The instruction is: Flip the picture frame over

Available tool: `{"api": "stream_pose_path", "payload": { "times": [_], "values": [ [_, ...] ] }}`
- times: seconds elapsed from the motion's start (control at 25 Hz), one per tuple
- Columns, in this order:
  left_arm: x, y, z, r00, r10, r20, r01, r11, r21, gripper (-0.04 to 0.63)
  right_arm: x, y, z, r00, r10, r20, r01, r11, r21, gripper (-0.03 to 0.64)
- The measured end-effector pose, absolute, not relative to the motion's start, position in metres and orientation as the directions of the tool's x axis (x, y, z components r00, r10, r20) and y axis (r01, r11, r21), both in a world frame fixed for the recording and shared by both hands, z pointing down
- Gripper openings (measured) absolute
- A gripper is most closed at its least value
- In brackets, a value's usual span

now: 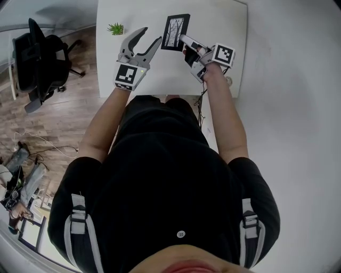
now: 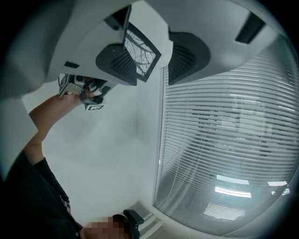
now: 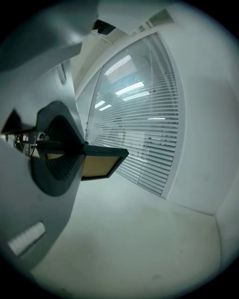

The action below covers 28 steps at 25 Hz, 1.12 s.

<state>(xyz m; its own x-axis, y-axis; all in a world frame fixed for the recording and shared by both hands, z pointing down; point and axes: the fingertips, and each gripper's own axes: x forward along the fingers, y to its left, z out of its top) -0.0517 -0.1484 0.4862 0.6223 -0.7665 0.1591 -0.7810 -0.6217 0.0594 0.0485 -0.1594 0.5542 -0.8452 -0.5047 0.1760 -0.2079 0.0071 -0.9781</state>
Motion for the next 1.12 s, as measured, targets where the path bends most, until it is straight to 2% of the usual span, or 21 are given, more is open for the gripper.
{"api": "stream_pose_path", "payload": {
  "times": [0.32, 1.12],
  "values": [
    [-0.046, -0.144, 0.479, 0.635, -0.759, 0.145, -0.771, -0.634, 0.057, 0.213, 0.046, -0.139, 0.607, -0.858, -0.455, 0.238, -0.243, -0.049, -0.969, 0.074],
    [-0.042, -0.137, 0.480, 0.637, -0.757, 0.145, -0.769, -0.637, 0.054, 0.213, 0.053, -0.121, 0.673, -0.859, -0.371, 0.352, -0.377, -0.006, -0.926, 0.077]
  ]
}}
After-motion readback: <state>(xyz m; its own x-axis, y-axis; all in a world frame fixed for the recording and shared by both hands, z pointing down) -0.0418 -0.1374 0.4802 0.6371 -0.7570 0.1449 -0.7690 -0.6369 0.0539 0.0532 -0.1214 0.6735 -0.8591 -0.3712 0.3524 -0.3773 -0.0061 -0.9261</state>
